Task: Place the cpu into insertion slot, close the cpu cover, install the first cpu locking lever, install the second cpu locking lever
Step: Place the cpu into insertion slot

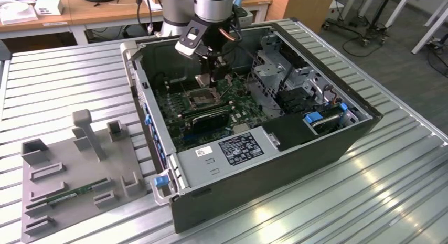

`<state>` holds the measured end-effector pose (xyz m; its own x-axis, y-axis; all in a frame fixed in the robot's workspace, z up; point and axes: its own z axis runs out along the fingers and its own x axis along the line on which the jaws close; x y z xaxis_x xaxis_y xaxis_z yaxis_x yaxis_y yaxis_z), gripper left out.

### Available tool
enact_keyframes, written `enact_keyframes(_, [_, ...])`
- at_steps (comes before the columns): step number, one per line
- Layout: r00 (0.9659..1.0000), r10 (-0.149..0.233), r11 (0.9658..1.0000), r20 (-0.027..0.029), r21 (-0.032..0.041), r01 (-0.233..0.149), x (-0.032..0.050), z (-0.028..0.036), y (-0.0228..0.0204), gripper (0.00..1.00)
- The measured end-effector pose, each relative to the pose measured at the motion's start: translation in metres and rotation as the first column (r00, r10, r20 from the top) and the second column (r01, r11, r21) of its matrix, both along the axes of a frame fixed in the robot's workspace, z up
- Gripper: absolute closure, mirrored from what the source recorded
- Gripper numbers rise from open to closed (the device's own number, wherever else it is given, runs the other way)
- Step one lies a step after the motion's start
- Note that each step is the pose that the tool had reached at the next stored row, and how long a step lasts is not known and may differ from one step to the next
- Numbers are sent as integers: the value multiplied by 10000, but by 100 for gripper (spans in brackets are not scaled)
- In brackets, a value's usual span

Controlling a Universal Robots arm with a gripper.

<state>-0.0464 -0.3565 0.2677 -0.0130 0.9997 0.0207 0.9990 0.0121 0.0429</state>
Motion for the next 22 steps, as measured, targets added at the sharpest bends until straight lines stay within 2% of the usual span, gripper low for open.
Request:
enact_keyframes(16, [10000,0,10000,-1,-2,0,0,-61,0,45])
enact_keyframes(18, [10000,0,10000,0,0,0,0,-90,0,45])
enact_keyframes(22, [10000,0,10000,0,0,0,0,-90,0,45])
